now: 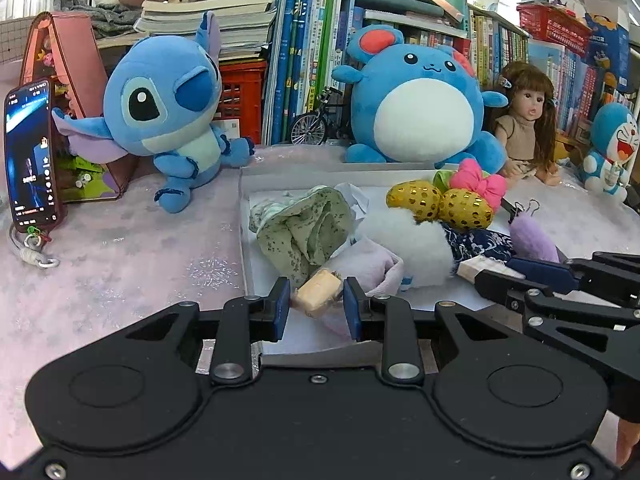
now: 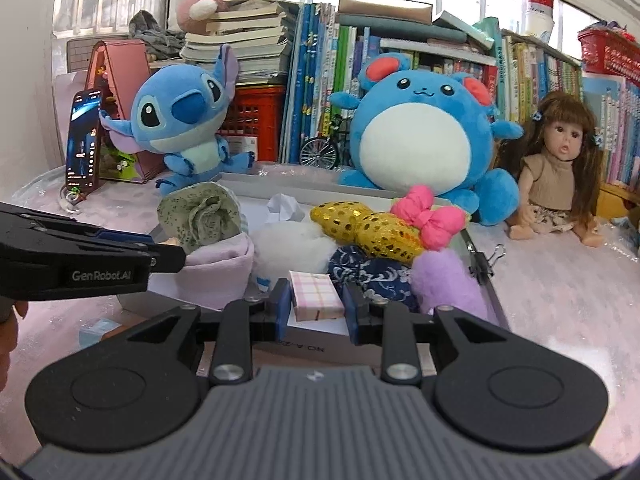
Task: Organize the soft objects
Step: 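Carry the beige block over the white box with the left gripper while the right carries the plaid box there, then open the left gripper to drop the beige block in while the right releases the plaid box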
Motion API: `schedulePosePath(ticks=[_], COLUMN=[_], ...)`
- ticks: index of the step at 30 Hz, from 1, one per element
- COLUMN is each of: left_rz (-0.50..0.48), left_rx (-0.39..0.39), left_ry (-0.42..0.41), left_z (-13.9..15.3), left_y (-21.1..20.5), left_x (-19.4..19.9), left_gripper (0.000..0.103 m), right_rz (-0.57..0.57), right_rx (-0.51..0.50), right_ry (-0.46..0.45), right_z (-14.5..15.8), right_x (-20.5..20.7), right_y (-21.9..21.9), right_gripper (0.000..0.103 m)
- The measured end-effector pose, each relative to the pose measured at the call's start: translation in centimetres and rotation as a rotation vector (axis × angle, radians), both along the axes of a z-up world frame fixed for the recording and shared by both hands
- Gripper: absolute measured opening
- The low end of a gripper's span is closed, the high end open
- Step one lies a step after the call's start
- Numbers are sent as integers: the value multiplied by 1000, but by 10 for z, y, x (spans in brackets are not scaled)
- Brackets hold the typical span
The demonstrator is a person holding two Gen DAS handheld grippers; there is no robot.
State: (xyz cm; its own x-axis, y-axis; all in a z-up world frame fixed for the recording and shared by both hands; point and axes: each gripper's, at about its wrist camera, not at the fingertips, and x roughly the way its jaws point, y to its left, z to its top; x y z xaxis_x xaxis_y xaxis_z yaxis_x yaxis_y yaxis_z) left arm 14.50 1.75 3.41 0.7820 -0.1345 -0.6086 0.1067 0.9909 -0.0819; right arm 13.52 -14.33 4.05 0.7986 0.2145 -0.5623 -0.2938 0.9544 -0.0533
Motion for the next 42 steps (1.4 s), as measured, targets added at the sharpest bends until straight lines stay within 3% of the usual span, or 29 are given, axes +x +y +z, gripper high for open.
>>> schedulePosePath(ticks=[6,13,29,36,42], left_rz=[-15,-6,27,16,9], left_rx=[-6,-23,-26,-2,9], left_ry=[26,56,86,68,65], left_z=[3,-1,-11,-10,-7], left_y=[2,4,-2,-4,-5], left_x=[12,25,68,59,52], left_gripper=[27,27,27,28,30], right_rz=[103,101,52,92,78], right_rx=[34,89,165,75,94], right_ry=[130,244,287,276,265], right_z=[5,1,-6,-16,-15], right_x=[25,56,96,80,77], right_y=[-2,-15,-14,-2,-6], right_gripper=[34,34,32,30,36])
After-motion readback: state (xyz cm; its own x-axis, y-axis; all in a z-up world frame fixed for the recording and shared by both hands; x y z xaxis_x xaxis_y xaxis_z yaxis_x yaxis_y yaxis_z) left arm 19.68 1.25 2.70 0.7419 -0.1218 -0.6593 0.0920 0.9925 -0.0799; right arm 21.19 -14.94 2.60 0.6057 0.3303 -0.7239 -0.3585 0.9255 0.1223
